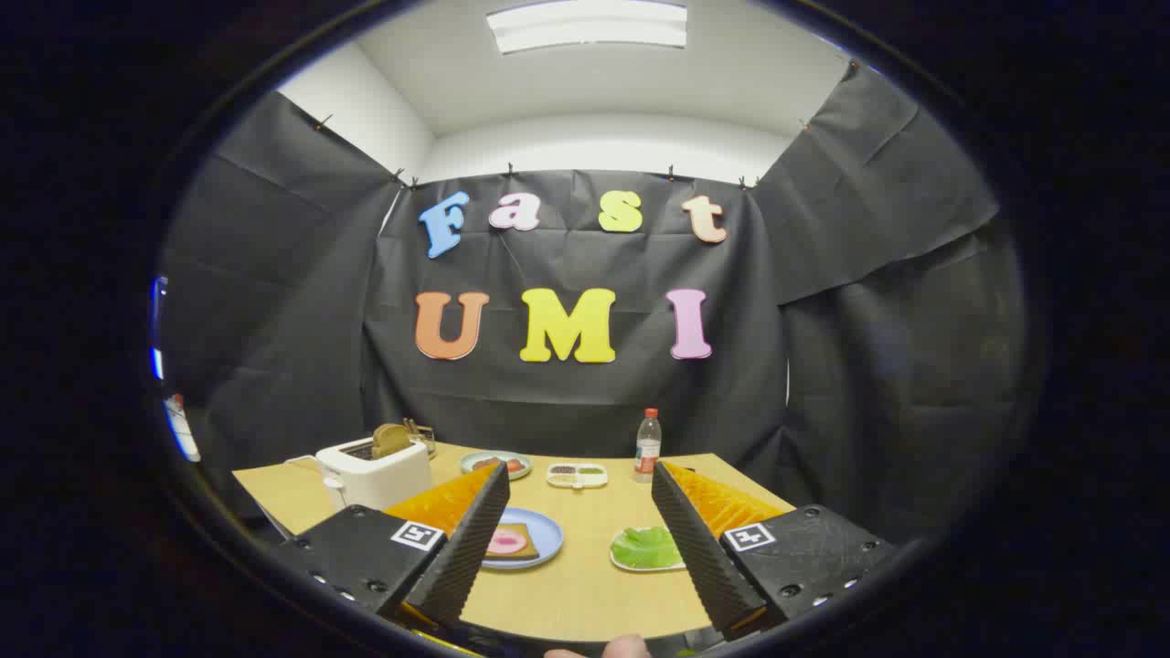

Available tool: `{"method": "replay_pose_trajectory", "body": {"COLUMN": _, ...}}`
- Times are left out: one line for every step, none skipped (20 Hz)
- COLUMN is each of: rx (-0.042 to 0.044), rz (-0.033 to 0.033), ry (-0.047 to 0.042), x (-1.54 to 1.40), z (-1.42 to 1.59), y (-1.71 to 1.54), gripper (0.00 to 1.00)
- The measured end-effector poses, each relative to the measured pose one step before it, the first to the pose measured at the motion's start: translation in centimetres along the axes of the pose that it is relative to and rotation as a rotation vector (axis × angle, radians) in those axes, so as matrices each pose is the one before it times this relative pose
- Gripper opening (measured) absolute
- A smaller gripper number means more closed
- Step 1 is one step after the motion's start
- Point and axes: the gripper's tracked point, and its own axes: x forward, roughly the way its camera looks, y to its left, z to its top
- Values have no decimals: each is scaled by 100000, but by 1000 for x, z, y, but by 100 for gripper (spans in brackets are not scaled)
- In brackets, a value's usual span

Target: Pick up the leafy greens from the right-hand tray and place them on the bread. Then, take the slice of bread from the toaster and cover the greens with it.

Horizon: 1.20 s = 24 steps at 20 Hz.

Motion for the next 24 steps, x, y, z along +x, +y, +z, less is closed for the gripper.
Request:
{"method": "replay_pose_trajectory", "body": {"rx": -90, "rz": 135, "ry": 328, "x": -105, "z": -38, "y": 84, "gripper": 95}}
{"method": "replay_pose_trajectory", "body": {"rx": -36, "rz": 72, "ry": 450, "x": 23, "z": -95, "y": 100, "gripper": 95}}
{"method": "replay_pose_trajectory", "body": {"rx": -197, "rz": -427, "ry": -36, "x": 29, "z": 61, "y": -11, "gripper": 95}}
{"method": "replay_pose_trajectory", "body": {"rx": -100, "rz": -306, "ry": -198, "x": -34, "z": 82, "y": -91, "gripper": 95}}
{"method": "replay_pose_trajectory", "body": {"rx": 157, "rz": 536, "ry": 116, "x": -110, "z": 86, "y": 236, "gripper": 95}}
{"method": "replay_pose_trajectory", "body": {"rx": 361, "rz": 827, "ry": 203, "x": -66, "z": -82, "y": 443, "gripper": 95}}
{"method": "replay_pose_trajectory", "body": {"rx": 140, "rz": 271, "ry": 85, "x": 15, "z": -42, "y": 177, "gripper": 95}}
{"method": "replay_pose_trajectory", "body": {"rx": -379, "rz": -14, "ry": 134, "x": 60, "z": -41, "y": -49, "gripper": 95}}
{"method": "replay_pose_trajectory", "body": {"rx": -335, "rz": -110, "ry": 279, "x": -42, "z": 15, "y": -65, "gripper": 95}}
{"method": "replay_pose_trajectory", "body": {"rx": 238, "rz": -79, "ry": -38, "x": -18, "z": 19, "y": 40, "gripper": 95}}
{"method": "replay_pose_trajectory", "body": {"rx": 258, "rz": -43, "ry": 18, "x": 39, "z": 55, "y": 1, "gripper": 95}}
{"method": "replay_pose_trajectory", "body": {"rx": 174, "rz": -51, "ry": -3, "x": 91, "z": -89, "y": -38, "gripper": 95}}
{"method": "replay_pose_trajectory", "body": {"rx": -161, "rz": 16, "ry": 108, "x": 64, "z": 25, "y": 22, "gripper": 95}}
{"method": "replay_pose_trajectory", "body": {"rx": -296, "rz": 94, "ry": -48, "x": -24, "z": -37, "y": 44, "gripper": 95}}
{"method": "replay_pose_trajectory", "body": {"rx": -104, "rz": 101, "ry": 30, "x": 28, "z": 123, "y": 95, "gripper": 95}}
{"method": "replay_pose_trajectory", "body": {"rx": 280, "rz": 410, "ry": -27, "x": 141, "z": 0, "y": 98, "gripper": 95}}
{"method": "replay_pose_trajectory", "body": {"rx": 259, "rz": 422, "ry": 186, "x": 58, "z": 56, "y": -47, "gripper": 95}}
{"method": "replay_pose_trajectory", "body": {"rx": 27, "rz": 36, "ry": 298, "x": 180, "z": -21, "y": -256, "gripper": 95}}
{"method": "replay_pose_trajectory", "body": {"rx": -200, "rz": -301, "ry": 541, "x": 243, "z": -86, "y": -432, "gripper": 95}}
{"method": "replay_pose_trajectory", "body": {"rx": 27, "rz": -328, "ry": 679, "x": 379, "z": -82, "y": -534, "gripper": 95}}
{"method": "replay_pose_trajectory", "body": {"rx": 600, "rz": -52, "ry": 915, "x": 475, "z": -34, "y": -531, "gripper": 95}}
{"method": "replay_pose_trajectory", "body": {"rx": 726, "rz": 214, "ry": 807, "x": 501, "z": -155, "y": -432, "gripper": 95}}
{"method": "replay_pose_trajectory", "body": {"rx": 24, "rz": 87, "ry": 1007, "x": 554, "z": -162, "y": -619, "gripper": 95}}
{"method": "replay_pose_trajectory", "body": {"rx": -515, "rz": -820, "ry": 1124, "x": 762, "z": -269, "y": -1047, "gripper": 95}}
